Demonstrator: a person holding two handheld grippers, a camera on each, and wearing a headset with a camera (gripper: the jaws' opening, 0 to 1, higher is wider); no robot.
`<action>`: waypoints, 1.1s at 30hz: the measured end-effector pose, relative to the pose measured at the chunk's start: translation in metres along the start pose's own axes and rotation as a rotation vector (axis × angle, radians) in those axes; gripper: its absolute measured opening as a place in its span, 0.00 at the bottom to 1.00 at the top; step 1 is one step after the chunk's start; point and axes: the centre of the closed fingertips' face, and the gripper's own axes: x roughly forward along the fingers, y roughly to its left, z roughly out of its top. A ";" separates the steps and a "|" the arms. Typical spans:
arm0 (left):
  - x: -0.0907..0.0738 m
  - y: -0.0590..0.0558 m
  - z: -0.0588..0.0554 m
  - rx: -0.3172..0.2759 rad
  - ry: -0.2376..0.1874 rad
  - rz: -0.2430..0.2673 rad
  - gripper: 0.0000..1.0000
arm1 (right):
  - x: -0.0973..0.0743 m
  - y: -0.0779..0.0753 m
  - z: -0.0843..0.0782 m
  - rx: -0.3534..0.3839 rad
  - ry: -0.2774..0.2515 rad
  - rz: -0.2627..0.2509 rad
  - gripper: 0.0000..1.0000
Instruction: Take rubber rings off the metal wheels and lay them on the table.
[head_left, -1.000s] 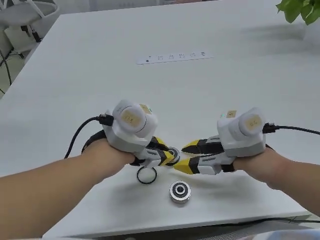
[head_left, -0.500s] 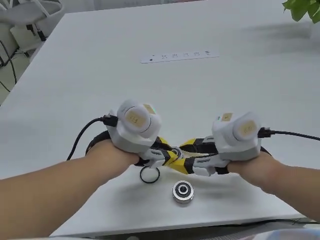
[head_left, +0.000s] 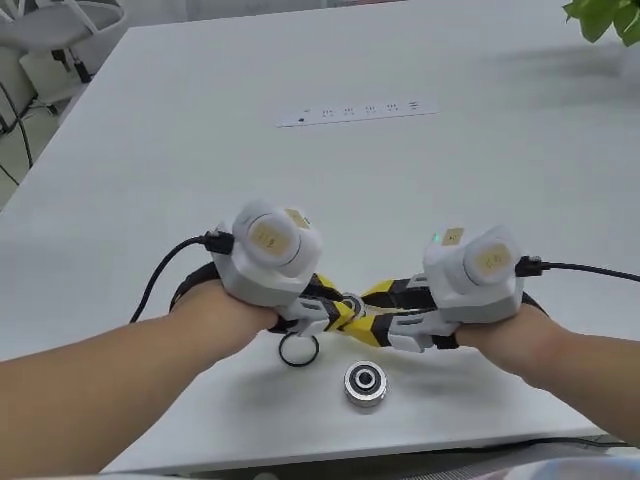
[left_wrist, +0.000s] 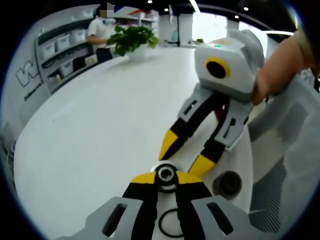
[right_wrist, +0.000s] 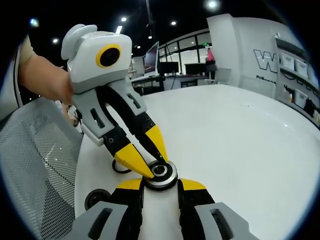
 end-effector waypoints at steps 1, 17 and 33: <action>0.000 0.000 0.000 0.001 0.000 0.000 0.13 | 0.000 0.000 0.000 -0.002 0.001 -0.002 0.24; 0.000 -0.001 0.000 0.005 0.000 -0.001 0.13 | -0.007 -0.001 -0.004 0.013 0.015 -0.005 0.16; 0.000 0.000 0.000 0.000 -0.001 0.004 0.13 | -0.011 -0.003 -0.007 0.058 0.025 -0.017 0.04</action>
